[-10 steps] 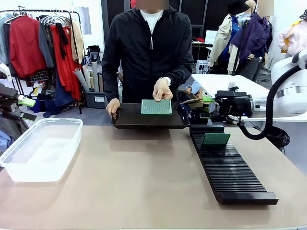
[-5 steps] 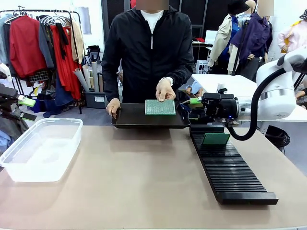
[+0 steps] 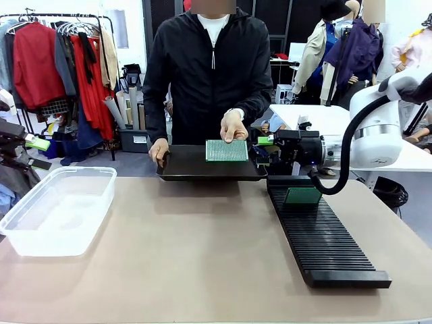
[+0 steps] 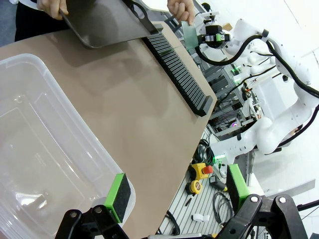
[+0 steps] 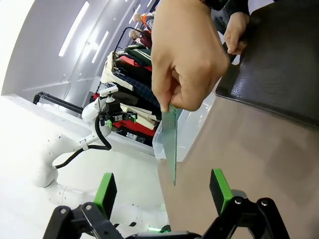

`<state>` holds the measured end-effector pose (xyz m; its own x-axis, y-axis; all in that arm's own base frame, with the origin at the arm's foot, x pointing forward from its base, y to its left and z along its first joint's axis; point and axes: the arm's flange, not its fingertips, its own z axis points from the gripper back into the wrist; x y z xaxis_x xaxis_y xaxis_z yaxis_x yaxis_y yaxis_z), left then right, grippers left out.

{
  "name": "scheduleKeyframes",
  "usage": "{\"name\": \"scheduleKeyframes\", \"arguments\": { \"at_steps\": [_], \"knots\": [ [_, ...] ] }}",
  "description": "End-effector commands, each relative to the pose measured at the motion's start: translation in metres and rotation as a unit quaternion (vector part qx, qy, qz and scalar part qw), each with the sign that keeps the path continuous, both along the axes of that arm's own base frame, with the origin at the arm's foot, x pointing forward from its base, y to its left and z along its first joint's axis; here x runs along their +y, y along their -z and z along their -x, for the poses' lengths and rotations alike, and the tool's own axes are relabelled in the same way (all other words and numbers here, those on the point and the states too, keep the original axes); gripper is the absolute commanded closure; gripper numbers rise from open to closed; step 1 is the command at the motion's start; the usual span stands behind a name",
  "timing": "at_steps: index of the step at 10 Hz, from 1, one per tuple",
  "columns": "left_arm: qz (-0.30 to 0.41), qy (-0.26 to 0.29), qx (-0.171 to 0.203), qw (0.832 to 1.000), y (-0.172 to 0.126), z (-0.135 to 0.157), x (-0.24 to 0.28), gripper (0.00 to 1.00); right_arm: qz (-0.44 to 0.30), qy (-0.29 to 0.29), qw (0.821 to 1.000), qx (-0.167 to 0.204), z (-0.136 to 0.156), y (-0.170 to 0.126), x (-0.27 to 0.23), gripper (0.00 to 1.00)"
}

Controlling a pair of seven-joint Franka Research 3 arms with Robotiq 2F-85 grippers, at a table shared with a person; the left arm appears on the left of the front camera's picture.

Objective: Sort PCBs into racks and boxes based on the side picked up.
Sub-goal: Pick up the Blank PCB handed by the Human.

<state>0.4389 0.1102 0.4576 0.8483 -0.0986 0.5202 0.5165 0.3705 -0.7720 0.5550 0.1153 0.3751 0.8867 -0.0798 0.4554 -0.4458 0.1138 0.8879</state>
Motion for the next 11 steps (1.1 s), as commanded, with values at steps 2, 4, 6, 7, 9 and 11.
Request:
{"name": "scheduleKeyframes", "arguments": {
  "at_steps": [2,4,6,7,9,11],
  "knots": [
    [0.004,-0.001,0.004,1.000,-0.003,0.001,0.000,0.00,-0.003,-0.003,1.000,-0.022,-0.023,0.004,0.018,0.00],
    [0.004,-0.001,0.004,1.000,-0.003,0.001,0.000,0.00,-0.001,-0.007,0.999,-0.035,-0.035,0.004,0.026,0.00],
    [0.004,-0.001,0.004,1.000,-0.003,0.001,0.000,0.00,0.000,-0.016,0.999,-0.044,-0.044,0.002,0.034,0.00],
    [0.004,-0.001,0.004,1.000,-0.003,0.001,0.000,0.00,0.003,-0.021,0.999,-0.044,-0.048,0.002,0.038,0.00],
    [0.004,-0.001,0.004,1.000,-0.003,0.001,0.000,0.00,0.007,-0.029,0.998,-0.049,-0.056,0.002,0.043,0.00],
    [0.004,-0.001,0.004,1.000,-0.003,0.001,0.000,0.00,0.011,-0.037,0.998,-0.051,-0.064,0.003,0.051,0.00]
  ]
}}
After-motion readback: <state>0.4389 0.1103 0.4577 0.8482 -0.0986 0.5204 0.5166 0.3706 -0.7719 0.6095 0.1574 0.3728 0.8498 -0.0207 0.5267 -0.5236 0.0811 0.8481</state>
